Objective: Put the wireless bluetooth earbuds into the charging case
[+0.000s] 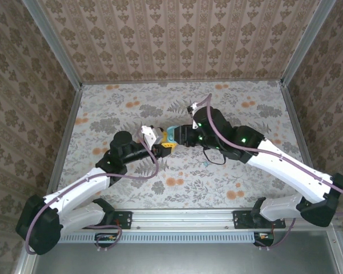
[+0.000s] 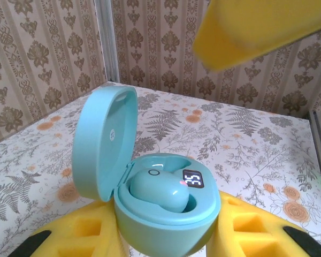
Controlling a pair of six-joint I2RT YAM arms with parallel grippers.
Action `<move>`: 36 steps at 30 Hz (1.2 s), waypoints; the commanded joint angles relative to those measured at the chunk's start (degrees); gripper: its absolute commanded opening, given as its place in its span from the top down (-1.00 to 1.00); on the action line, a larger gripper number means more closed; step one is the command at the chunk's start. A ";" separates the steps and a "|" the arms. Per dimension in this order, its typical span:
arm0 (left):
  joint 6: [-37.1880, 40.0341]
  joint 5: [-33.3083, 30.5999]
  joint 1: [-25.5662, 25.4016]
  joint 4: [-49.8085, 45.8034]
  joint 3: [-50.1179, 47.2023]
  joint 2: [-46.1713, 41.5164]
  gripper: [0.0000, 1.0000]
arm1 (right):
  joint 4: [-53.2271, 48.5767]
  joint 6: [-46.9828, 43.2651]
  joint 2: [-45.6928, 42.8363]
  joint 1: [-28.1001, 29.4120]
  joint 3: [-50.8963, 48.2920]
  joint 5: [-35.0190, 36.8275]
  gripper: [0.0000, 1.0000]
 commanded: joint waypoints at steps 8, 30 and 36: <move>-3.10 0.09 2.18 2.31 -1.18 -1.24 0.60 | -6.21 -0.95 -7.08 -10.16 -7.60 -0.66 0.23; -6.33 0.10 5.10 -0.44 -4.64 -2.84 0.60 | -1.67 -5.54 11.81 -17.38 -24.75 -9.55 0.43; -6.16 -0.14 5.23 -0.79 -4.99 -3.24 0.60 | 2.23 -3.08 14.30 -17.30 -25.79 -14.91 0.63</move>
